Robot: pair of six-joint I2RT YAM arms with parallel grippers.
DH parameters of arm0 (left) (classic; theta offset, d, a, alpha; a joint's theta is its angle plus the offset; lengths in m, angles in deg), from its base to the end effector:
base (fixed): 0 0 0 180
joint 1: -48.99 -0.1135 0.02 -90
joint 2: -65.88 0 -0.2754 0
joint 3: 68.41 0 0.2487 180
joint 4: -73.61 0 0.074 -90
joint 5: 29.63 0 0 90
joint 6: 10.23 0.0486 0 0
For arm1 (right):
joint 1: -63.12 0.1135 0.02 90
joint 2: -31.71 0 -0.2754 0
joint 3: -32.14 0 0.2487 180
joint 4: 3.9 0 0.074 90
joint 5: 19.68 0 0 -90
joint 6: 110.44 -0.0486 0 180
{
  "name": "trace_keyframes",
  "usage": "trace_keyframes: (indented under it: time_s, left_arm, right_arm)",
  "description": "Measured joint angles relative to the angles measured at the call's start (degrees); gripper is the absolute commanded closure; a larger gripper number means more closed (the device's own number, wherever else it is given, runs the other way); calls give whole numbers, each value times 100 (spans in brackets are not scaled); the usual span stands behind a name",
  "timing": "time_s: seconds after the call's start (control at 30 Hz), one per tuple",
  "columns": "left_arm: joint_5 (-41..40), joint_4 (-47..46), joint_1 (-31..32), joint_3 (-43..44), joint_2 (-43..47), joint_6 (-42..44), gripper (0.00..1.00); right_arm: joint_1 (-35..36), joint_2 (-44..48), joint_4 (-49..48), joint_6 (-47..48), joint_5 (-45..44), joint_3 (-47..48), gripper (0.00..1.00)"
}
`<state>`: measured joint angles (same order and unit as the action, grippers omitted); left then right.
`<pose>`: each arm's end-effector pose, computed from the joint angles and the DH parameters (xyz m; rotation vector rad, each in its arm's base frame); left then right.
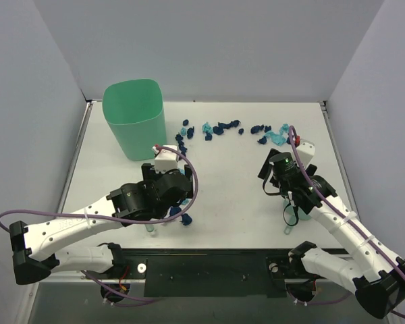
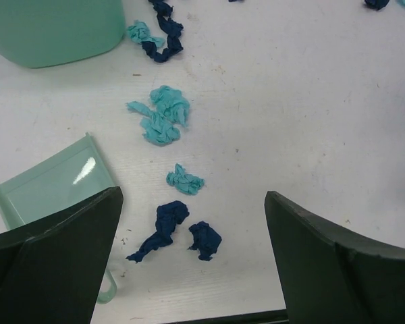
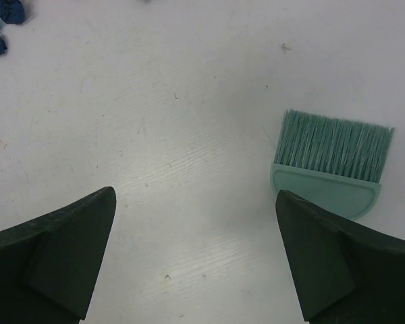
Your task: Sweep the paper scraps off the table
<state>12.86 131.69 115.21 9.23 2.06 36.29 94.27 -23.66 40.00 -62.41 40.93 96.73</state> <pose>0.1201 -0.1837 0.3455 0.0308 2.0667 -0.1859 0.1875 0.0855 0.3138 0.4800 2.0408 0.2109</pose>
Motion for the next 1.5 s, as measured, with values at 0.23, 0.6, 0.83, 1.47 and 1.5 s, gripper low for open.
trace_keyframes:
  time_s: [0.23, 0.6, 0.83, 1.47, 1.5]
  left_arm:
    - [-11, 284, -140, -2, 37, -280, 2]
    - [28, 533, -448, -46, 481, -520, 2]
    - [485, 483, -568, -131, 391, -496, 1]
    - [1561, -170, -896, -350, 162, -94, 1]
    - [1593, -184, -922, -372, 166, -79, 1]
  right_arm:
    - [0, -2, -15, 26, 214, -2, 2]
    - [254, -376, -7, -74, 317, 4, 5]
    - [96, -597, 413, -632, -278, 11, 7]
    - [-1917, 284, 92, -1794, 1003, -2500, 19]
    - [-1917, 254, 20, -1843, 1073, -2579, 21]
